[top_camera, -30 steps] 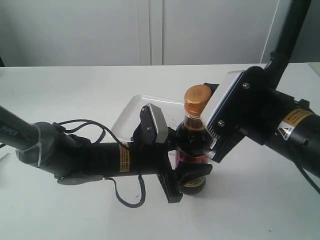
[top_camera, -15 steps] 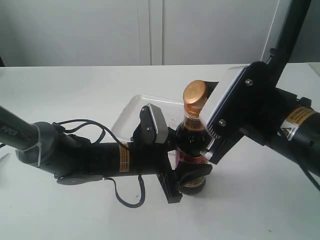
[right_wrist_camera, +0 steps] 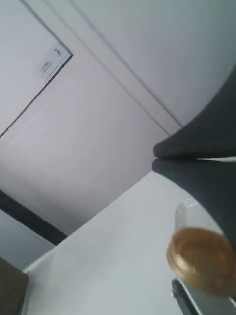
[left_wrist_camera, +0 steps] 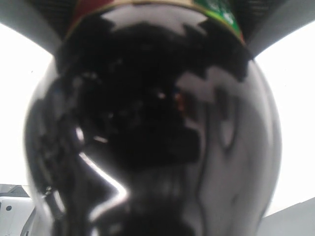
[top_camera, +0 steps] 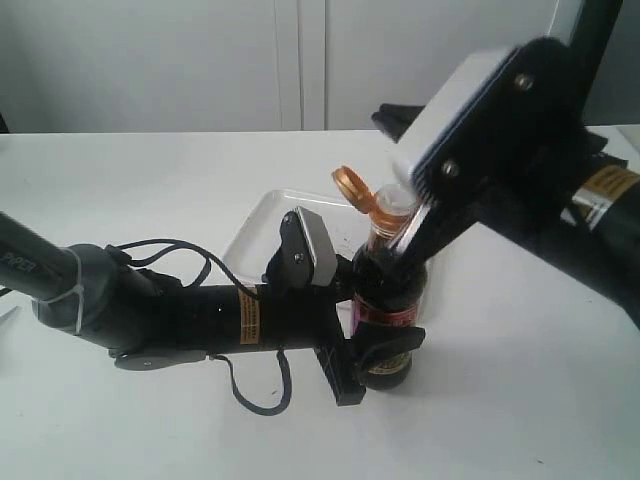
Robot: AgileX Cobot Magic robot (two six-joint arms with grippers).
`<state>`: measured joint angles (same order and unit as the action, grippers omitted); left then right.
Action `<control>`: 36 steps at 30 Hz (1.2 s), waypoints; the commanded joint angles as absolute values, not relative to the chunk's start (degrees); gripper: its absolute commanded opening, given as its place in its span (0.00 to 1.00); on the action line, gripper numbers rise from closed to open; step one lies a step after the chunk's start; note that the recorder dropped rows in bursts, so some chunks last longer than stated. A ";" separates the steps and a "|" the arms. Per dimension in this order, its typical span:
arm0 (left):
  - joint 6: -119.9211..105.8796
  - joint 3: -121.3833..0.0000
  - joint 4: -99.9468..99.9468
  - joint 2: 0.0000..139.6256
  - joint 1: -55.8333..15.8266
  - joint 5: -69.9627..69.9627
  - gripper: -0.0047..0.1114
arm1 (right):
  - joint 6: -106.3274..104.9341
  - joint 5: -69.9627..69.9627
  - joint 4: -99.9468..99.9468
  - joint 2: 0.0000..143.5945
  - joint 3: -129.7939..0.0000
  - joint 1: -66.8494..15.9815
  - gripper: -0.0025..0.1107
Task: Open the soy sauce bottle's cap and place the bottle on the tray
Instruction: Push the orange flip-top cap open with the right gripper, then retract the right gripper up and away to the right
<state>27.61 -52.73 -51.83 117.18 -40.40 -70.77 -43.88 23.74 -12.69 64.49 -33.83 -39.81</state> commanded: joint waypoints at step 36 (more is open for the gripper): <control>28.71 -52.74 -52.71 114.25 -40.76 -69.96 0.04 | -42.21 -20.48 -24.87 80.51 -53.98 -4.26 0.02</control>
<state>28.15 -52.73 -52.14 116.01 -40.51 -69.05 -42.99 -21.20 -24.70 78.45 -53.53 -5.48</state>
